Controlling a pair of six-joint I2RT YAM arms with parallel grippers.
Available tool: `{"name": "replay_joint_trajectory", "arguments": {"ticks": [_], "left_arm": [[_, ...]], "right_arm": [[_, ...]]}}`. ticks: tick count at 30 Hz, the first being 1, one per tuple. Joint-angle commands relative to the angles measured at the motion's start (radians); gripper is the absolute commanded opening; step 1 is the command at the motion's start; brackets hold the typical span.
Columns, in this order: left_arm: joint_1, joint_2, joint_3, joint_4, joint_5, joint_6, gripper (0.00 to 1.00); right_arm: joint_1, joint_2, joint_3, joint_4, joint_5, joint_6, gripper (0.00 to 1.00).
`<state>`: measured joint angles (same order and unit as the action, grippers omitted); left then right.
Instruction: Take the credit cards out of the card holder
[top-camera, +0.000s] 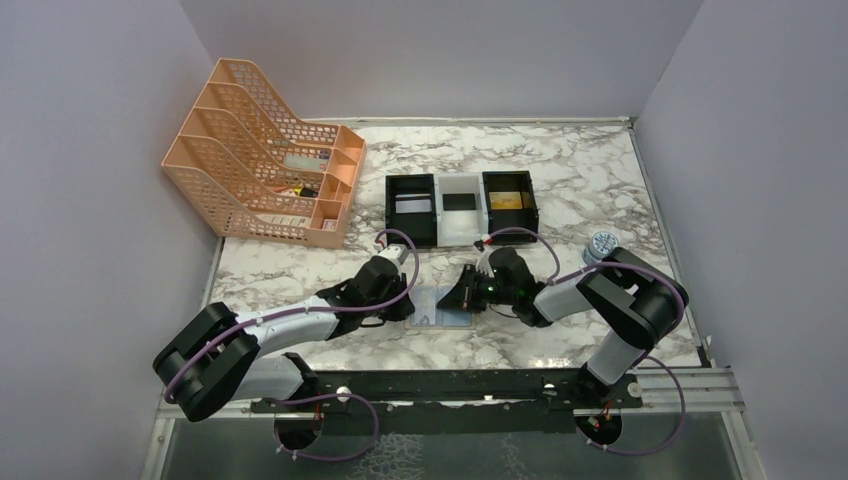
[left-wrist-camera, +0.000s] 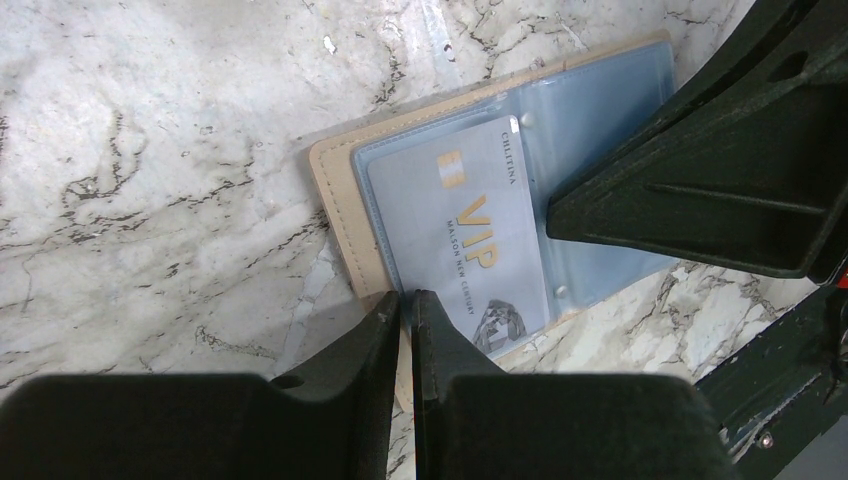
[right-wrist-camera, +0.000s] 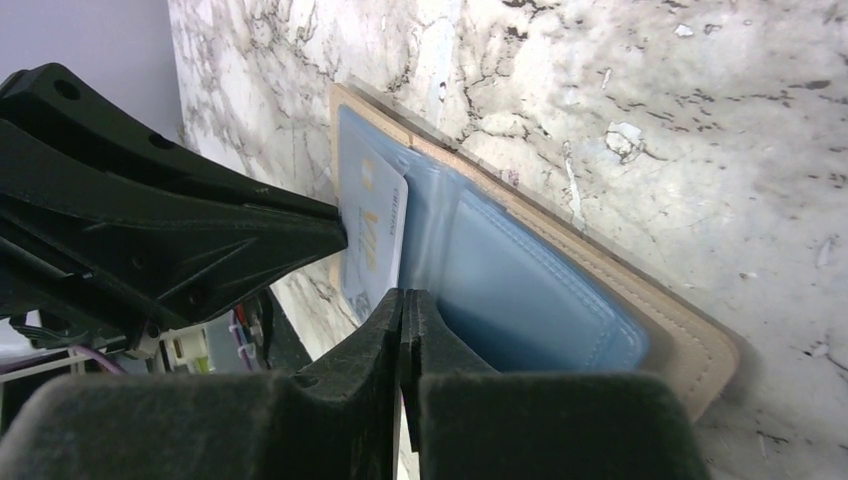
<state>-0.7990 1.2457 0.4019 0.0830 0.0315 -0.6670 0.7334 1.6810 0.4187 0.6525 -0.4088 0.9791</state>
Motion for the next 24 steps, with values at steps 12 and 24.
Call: {"name": "replay_joint_trajectory", "arguments": {"ticks": [12,24], "left_arm": [[-0.005,0.0,-0.009,-0.064,-0.019,0.007,0.11],[-0.006,-0.018,-0.027,-0.068,-0.031,0.001,0.1]], "right_arm": [[-0.005,0.117,0.047,0.129,-0.186,-0.033,0.13],[-0.031,0.0,0.024,-0.038,-0.104,-0.097,0.01]]}}
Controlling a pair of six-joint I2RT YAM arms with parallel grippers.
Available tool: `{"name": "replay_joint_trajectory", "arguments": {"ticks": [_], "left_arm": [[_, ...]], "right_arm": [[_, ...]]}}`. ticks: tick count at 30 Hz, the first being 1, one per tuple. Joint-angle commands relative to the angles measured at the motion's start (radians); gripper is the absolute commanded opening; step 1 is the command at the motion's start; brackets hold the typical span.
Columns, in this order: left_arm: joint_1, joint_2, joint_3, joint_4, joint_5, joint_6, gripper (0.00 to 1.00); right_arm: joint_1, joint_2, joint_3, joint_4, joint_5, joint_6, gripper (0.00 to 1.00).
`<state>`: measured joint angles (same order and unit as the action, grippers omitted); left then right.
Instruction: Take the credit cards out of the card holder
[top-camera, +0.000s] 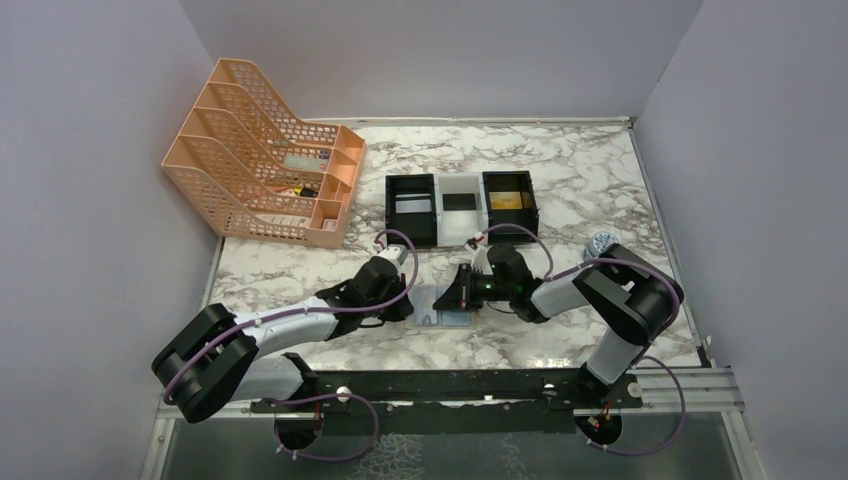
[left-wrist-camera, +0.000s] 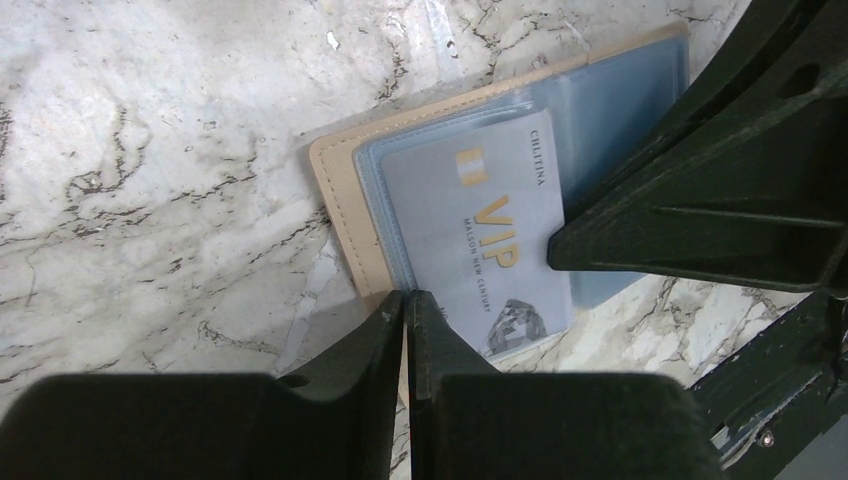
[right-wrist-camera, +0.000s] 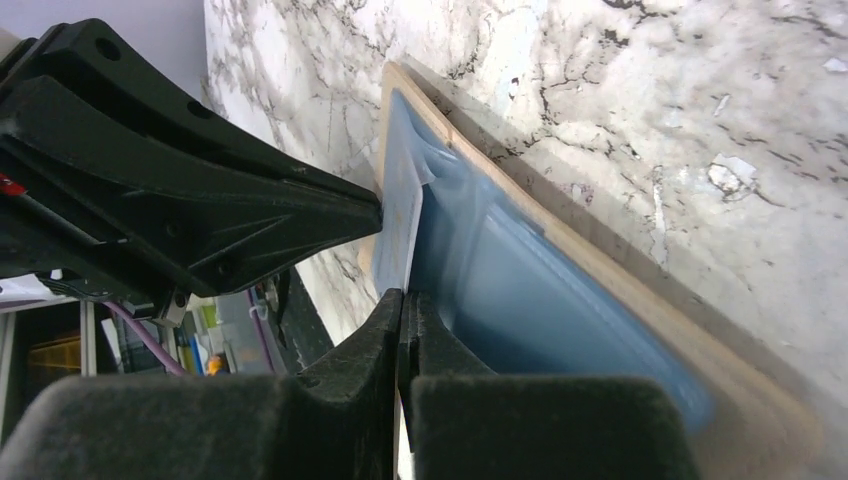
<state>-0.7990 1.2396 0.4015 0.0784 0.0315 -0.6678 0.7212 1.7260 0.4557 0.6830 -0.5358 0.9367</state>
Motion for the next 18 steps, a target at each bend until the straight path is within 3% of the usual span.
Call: {"name": "replay_joint_trajectory", "arguments": {"ticks": [1,12,15,18], "left_arm": [[-0.005,-0.013,-0.027,-0.063,-0.033,0.002,0.09],[-0.005,-0.025,-0.029,-0.068,-0.036,0.002,0.09],[-0.006,-0.04,-0.03,-0.07,-0.036,0.002,0.09],[-0.006,-0.066,-0.023,-0.073,-0.035,-0.007,0.19]], "right_arm": [[-0.025,-0.05,-0.014,-0.075,0.015,-0.063,0.01],[-0.059,-0.071,-0.022,-0.114,-0.032,-0.098,0.01],[-0.071,-0.059,-0.026,-0.058,-0.115,-0.083,0.01],[-0.074,-0.035,-0.01,-0.058,-0.153,-0.086,0.01]]}}
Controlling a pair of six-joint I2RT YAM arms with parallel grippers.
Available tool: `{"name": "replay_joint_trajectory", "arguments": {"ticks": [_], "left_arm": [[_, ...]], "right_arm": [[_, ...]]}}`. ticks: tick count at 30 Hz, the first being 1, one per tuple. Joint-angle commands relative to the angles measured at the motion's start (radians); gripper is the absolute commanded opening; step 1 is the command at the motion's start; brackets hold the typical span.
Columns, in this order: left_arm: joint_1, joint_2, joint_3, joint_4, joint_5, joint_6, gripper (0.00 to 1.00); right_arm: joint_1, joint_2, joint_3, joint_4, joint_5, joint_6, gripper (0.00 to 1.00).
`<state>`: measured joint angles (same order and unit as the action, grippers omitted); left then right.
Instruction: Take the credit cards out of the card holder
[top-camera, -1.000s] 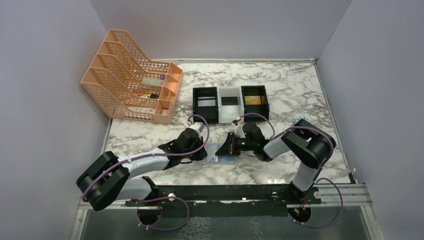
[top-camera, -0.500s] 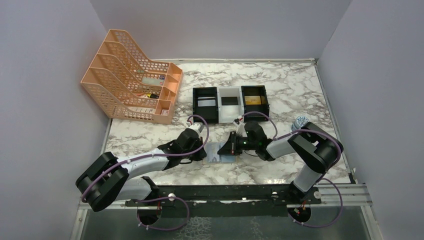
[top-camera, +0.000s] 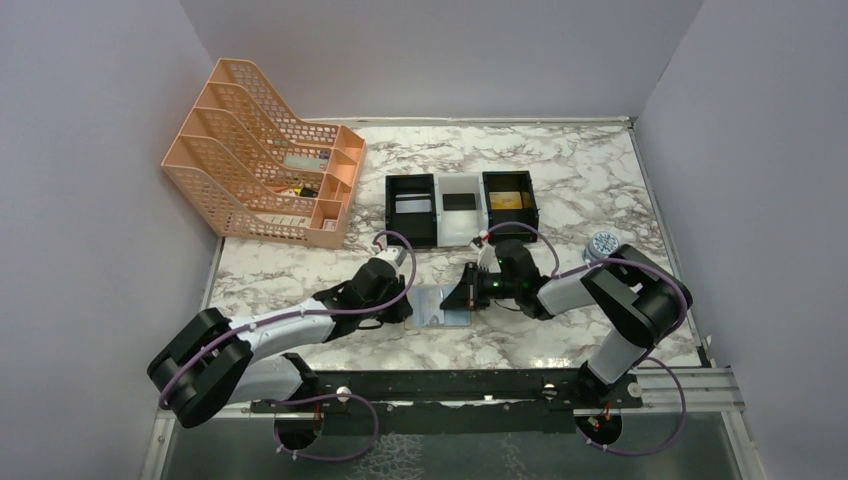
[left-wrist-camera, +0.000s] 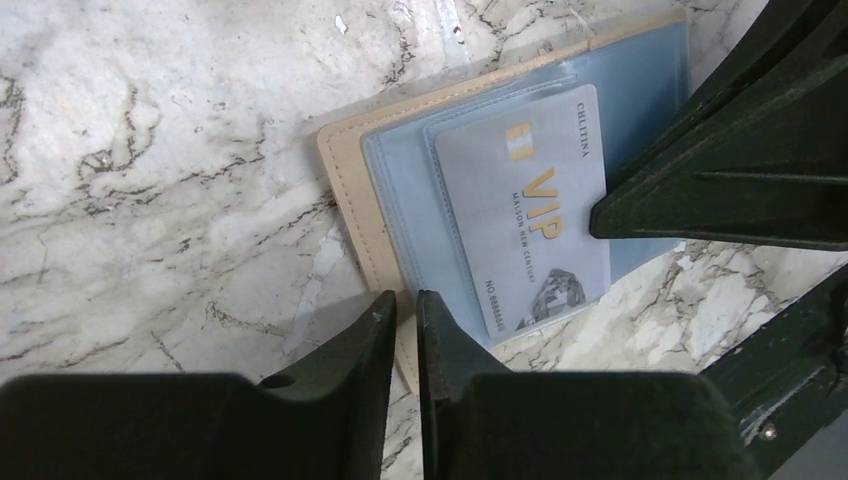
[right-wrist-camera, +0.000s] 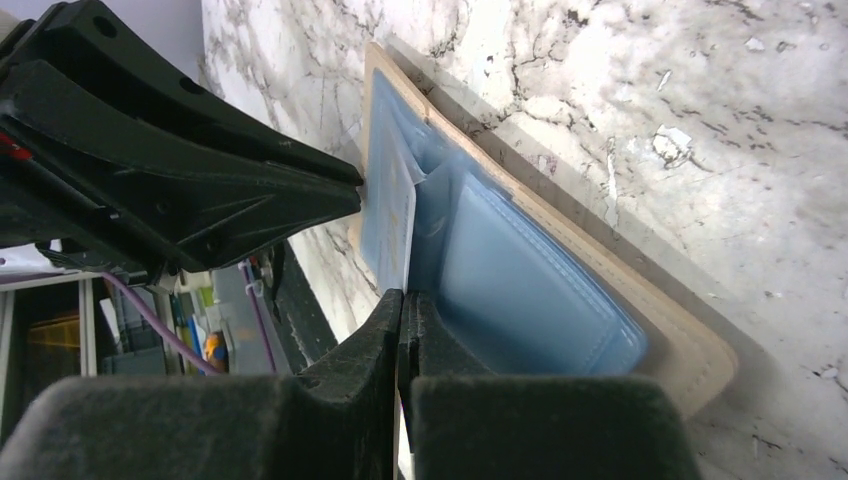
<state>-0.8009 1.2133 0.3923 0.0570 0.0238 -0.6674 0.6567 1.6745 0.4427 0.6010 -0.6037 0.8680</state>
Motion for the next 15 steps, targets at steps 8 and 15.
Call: {"name": "replay_joint_trajectory", "arguments": {"ticks": [8,15], "left_arm": [[-0.006,-0.13,0.03,0.025,0.068,-0.008,0.5],[-0.023,-0.003,0.021,0.192,0.207,-0.023,0.5]], "right_arm": [[-0.009,0.053,0.011,0.021,-0.063,-0.009,0.01],[-0.01,0.063,0.015,0.02,-0.05,-0.001,0.01]]}}
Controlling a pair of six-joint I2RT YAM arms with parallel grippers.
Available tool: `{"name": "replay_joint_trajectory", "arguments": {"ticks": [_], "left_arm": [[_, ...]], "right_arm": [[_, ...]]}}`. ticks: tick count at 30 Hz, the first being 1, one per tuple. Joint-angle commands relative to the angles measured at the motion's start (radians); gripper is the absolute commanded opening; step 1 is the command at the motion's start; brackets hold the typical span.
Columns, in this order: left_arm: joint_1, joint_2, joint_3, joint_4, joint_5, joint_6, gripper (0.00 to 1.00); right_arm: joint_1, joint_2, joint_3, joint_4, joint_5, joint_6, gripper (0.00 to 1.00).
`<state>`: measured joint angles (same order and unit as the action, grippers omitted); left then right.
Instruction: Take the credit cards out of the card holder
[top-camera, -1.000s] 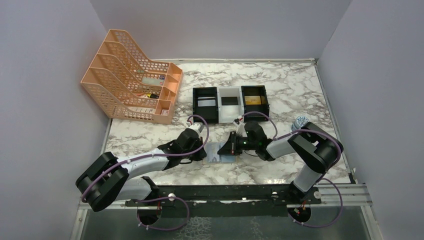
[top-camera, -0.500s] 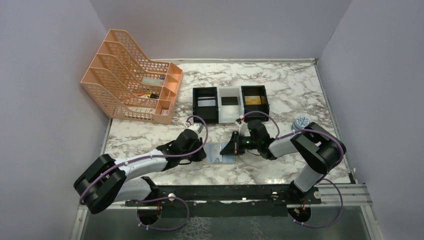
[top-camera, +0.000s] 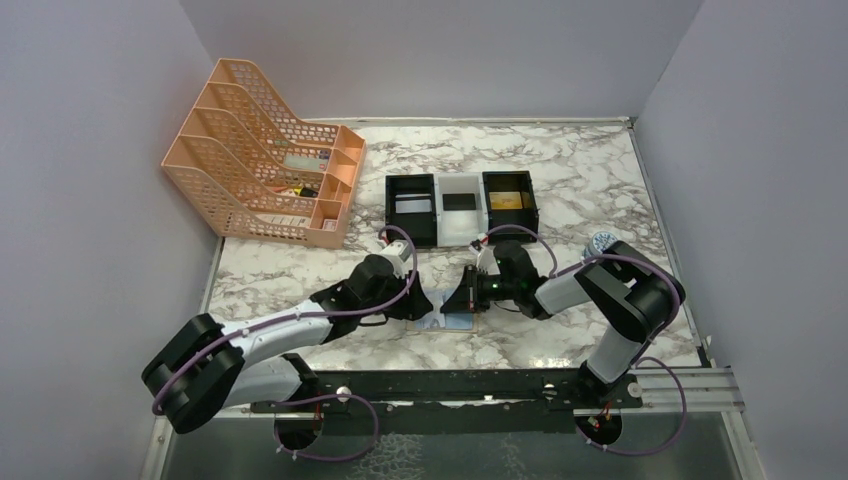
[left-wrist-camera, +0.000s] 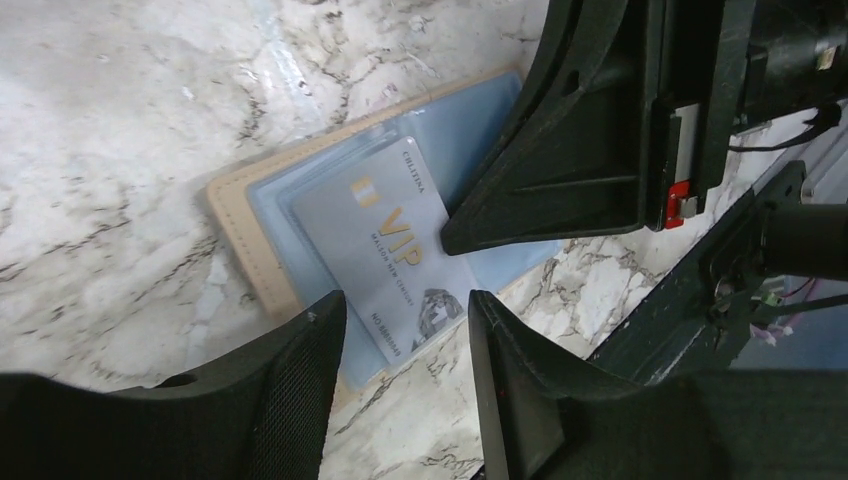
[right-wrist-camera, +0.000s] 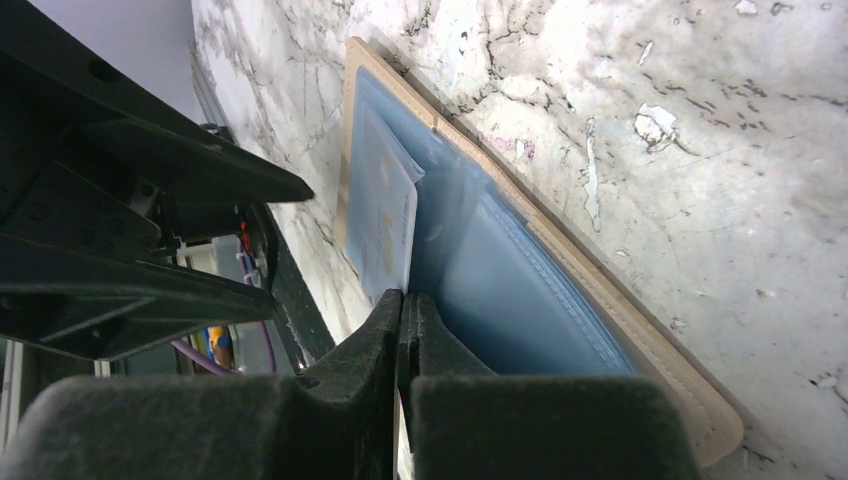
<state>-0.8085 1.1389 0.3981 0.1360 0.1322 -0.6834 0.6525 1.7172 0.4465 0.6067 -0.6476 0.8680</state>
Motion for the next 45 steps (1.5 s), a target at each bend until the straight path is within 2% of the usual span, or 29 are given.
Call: {"name": "replay_joint_trajectory", "arguments": {"ticks": [1,7,12,27,31,35,38,41,45], "left_arm": [[-0.02,0.093,0.014,0.122,0.1,-0.006,0.49],[-0.036,0.164,0.01,0.099,0.029,-0.017,0.34],[-0.036,0.171,-0.008,0.037,-0.048,-0.012,0.28],[-0.036,0.18,-0.002,-0.009,-0.08,0.011,0.25],[-0.038,0.188,-0.001,-0.009,-0.084,0.013,0.24],[-0.038,0.195,-0.002,-0.009,-0.083,0.015,0.22],[-0.038,0.195,-0.004,-0.01,-0.083,0.013,0.22],[-0.04,0.194,-0.006,-0.009,-0.084,0.012,0.21],[-0.039,0.187,-0.005,-0.015,-0.088,0.013,0.21]], "right_arm": [[-0.005,0.022,0.012,0.013,-0.005,0.0,0.01],[-0.006,0.007,0.011,-0.005,0.013,0.001,0.01],[-0.009,-0.03,0.015,-0.054,0.036,-0.018,0.01],[-0.028,-0.043,-0.005,-0.053,0.004,-0.02,0.01],[-0.029,-0.053,-0.002,-0.058,-0.003,-0.023,0.1],[-0.03,-0.06,-0.005,-0.045,-0.004,-0.009,0.13],[-0.03,-0.061,-0.012,-0.025,-0.005,0.001,0.11],[-0.03,-0.048,-0.013,0.008,-0.036,0.008,0.02],[-0.031,-0.055,-0.025,0.007,-0.017,0.01,0.01]]}}
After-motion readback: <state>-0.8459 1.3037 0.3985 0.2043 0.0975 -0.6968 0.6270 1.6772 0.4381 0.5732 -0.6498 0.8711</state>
